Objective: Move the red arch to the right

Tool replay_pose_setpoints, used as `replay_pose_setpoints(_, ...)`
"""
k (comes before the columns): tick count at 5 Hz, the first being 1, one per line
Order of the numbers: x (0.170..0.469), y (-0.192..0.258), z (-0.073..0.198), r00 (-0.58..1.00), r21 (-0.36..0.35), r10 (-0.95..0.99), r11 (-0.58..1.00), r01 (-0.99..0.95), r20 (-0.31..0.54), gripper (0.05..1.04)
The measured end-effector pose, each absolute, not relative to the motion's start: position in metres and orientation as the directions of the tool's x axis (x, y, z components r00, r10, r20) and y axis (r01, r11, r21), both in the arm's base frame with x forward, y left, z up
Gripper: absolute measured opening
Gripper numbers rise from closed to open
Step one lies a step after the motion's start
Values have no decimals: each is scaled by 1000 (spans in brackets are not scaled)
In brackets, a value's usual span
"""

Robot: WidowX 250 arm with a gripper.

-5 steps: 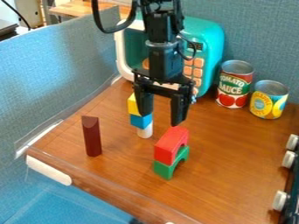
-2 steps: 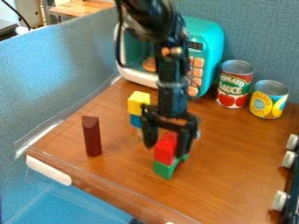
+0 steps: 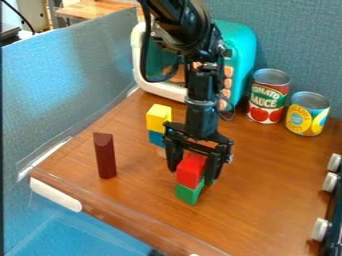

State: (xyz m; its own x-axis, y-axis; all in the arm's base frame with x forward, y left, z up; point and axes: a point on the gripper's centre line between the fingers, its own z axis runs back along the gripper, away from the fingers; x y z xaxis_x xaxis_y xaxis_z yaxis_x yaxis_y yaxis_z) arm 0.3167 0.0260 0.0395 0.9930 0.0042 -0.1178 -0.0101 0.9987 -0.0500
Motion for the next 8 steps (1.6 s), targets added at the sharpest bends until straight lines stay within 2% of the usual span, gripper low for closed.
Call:
replay_pose_setpoints(1, 311, 24, 39, 992, -47, 11, 999, -17, -126, 685)
replay_pose_setpoints(2, 309, 20, 73, 999, -65, 42, 997, -44, -31, 617)
replay_pose_setpoints(3, 303, 17, 99, 995, -88, 82, 993, -78, 48, 617)
replay_pose_setpoints(4, 296, 14, 118, 973, -212, 211, 959, -189, 91, 617)
replay_pose_setpoints(5, 295, -2, 117, 922, -171, 383, 913, -371, 47, 617)
replay_pose_setpoints(6, 297, -16, 97, 895, -115, 446, 889, -444, -4, 617)
replay_pose_setpoints(7, 296, -20, 93, 771, -46, 636, 772, -634, 45, 617)
replay_pose_setpoints(8, 289, -16, 86, 583, -46, 810, 586, -809, 68, 617)
